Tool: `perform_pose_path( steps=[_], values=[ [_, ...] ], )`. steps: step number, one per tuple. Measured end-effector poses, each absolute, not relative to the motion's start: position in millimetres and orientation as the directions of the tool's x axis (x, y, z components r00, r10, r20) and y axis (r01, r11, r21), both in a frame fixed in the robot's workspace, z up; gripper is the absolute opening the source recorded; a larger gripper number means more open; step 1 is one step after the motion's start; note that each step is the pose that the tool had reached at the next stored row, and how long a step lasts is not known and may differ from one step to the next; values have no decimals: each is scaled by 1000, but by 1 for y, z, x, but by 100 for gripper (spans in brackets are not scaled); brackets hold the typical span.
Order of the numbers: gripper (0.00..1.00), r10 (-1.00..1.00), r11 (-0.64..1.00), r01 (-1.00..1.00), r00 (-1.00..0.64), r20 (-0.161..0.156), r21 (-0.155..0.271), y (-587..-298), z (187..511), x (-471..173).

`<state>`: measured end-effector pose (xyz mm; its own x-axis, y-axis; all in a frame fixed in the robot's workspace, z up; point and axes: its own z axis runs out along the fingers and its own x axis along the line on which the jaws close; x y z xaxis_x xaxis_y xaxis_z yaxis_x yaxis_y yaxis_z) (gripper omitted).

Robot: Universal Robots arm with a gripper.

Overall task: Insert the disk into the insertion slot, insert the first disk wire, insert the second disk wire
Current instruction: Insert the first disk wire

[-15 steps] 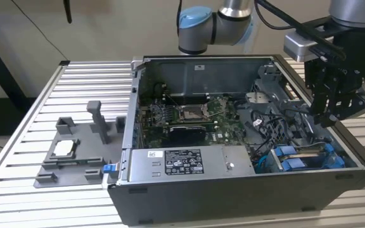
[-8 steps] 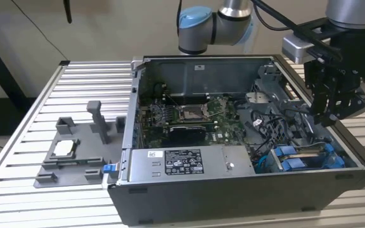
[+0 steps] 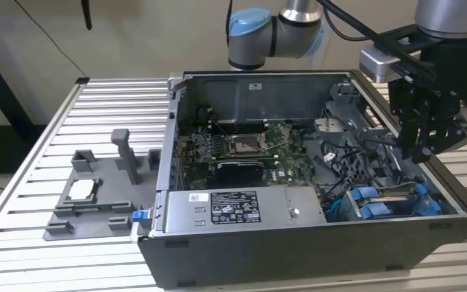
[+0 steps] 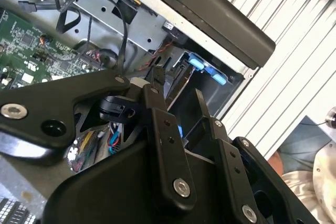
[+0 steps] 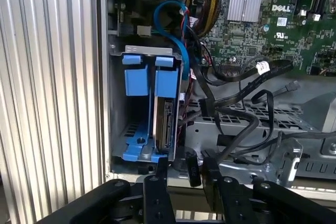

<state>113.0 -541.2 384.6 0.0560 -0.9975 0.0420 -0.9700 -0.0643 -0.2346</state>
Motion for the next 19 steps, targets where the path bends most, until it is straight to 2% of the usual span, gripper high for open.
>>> perform_pose_path(
  steps=[8,9,11,12,13,19],
  values=[
    [40,-998,-65,-969,56,43,-240,-540,384,111],
    [38,-998,-65,-968,56,43,-241,-540,384,111],
    [25,-998,-65,-968,56,43,-243,-540,384,111],
    [25,-997,-65,-968,56,44,-244,-540,384,111],
    [19,-998,-65,-967,56,44,-245,-540,384,111],
    [19,-997,-65,-967,56,44,-245,-540,384,111]
  ],
)
